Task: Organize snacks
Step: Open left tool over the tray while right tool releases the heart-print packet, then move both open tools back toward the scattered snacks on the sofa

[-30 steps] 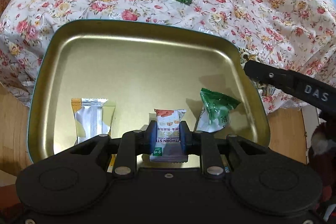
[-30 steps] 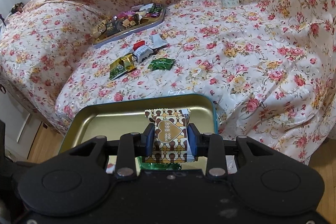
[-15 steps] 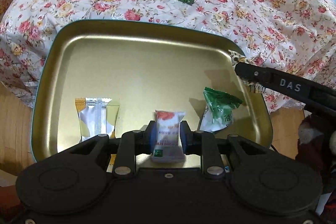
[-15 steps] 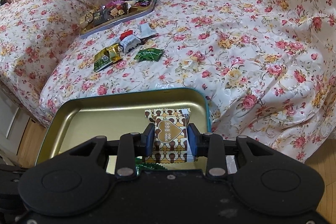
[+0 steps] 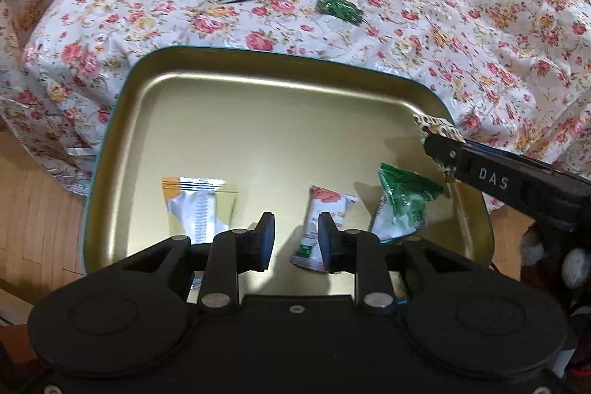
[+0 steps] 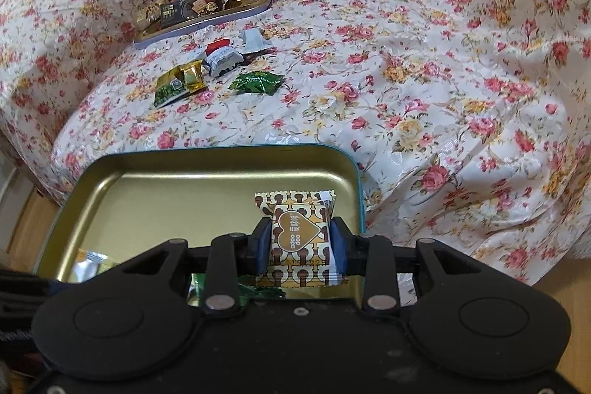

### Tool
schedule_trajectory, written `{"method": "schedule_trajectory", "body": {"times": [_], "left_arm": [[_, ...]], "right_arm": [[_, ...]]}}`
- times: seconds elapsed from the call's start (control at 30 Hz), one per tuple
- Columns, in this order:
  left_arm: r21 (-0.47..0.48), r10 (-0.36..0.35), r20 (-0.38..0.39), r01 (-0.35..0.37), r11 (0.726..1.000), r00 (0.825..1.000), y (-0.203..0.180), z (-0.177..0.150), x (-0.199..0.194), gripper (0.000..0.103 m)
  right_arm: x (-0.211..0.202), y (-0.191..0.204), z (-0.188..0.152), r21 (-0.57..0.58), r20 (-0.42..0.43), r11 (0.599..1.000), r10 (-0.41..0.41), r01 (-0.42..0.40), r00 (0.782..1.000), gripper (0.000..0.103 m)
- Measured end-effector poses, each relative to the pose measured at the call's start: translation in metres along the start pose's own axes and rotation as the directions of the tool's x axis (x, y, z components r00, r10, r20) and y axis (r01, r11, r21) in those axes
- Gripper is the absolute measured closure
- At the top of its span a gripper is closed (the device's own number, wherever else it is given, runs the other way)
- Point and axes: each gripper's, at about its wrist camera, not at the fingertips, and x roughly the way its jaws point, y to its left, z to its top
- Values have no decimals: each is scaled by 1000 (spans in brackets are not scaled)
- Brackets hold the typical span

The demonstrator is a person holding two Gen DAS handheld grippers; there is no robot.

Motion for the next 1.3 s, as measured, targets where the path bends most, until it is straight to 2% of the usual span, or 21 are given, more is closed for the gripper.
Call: {"method": "schedule_trajectory", "body": {"times": [0.33,0.7,0.77,0.83,0.9,1.0,1.13,1.3], "left_arm": [[-12,7,1,-7,1000,1000,3,0,0,69],[-11,13,10,-13,1000,1000,2,-1,-1,69],[-4,17,15,-17,1000,1000,2,-1,-2,69],[13,24,25,-25,1000,999,0,-1,-3,64],[37,40,41,-42,998,998,-1,1,-5,58],[66,62,61,-66,996,996,0,7,-8,58],[77,75,93,-82,994,993,7,23,-16,57],[89,112,135,-125,988,984,17,50,-25,55]], "right_arm": [[-2,5,-5,-45,13,999,-19,19,1000,67],[-10,6,-1,-24,4,999,29,-29,1000,67],[-10,8,0,-26,-3,999,40,-41,999,65],[-12,11,1,-36,-9,998,46,-46,999,57],[-13,12,3,-49,-24,997,62,-63,998,55],[-13,16,6,-74,-64,993,88,-93,994,49],[-11,22,13,-114,-136,984,118,-134,984,47],[-8,28,25,-111,-212,976,162,-189,964,43]]}}
